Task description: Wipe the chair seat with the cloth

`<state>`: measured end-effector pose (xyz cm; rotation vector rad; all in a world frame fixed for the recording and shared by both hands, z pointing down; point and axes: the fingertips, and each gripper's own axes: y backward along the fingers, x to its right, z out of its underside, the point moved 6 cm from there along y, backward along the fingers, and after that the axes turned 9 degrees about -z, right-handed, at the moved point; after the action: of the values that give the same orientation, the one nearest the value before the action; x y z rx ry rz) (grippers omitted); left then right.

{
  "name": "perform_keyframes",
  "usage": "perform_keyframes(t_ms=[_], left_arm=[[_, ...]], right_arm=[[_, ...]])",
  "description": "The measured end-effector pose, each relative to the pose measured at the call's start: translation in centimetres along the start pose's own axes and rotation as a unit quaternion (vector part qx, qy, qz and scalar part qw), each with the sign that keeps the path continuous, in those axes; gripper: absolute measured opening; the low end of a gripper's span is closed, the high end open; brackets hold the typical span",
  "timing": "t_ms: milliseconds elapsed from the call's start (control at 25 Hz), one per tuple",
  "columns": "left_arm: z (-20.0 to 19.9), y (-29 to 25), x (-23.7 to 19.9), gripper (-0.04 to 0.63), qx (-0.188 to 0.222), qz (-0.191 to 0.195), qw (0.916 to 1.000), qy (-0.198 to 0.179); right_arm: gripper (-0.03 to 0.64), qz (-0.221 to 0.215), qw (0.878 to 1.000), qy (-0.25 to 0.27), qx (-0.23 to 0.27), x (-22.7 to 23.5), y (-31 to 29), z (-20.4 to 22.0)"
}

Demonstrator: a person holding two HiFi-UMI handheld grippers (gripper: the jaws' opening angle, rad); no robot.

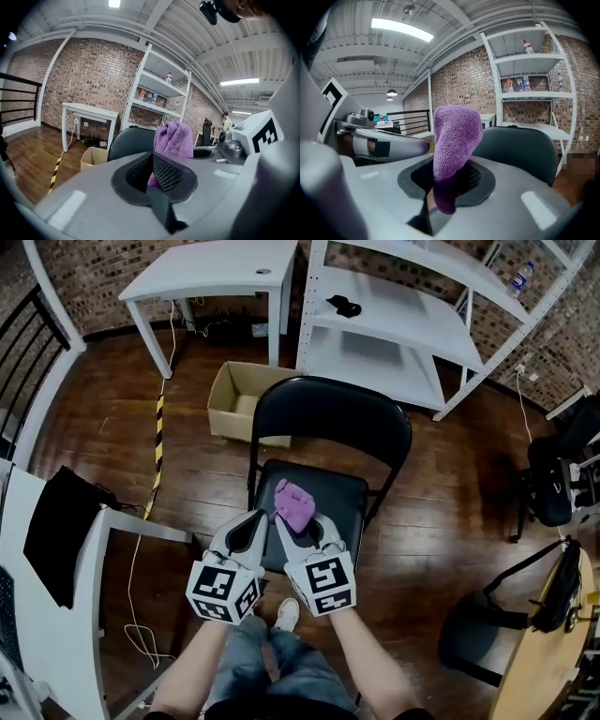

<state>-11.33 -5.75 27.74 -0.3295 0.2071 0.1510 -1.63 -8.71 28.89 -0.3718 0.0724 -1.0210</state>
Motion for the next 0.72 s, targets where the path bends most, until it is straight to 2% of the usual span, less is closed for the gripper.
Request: perform_keyframes(t_ms=[160, 720], left_arm=[[0.6, -2.6, -1.8, 0.005, 0.005, 0.0, 1.0, 0.002], [5.6, -10.4, -8.4, 0.005, -0.012, 0.04, 0.9991, -0.004]], right_arm=[[0.084, 0.004, 1.0, -0.009, -0.014, 1.5, -3.9, 1.8], [0.084, 0.017, 0.993, 0.049, -0.107, 8.5, -17.0, 10.3]])
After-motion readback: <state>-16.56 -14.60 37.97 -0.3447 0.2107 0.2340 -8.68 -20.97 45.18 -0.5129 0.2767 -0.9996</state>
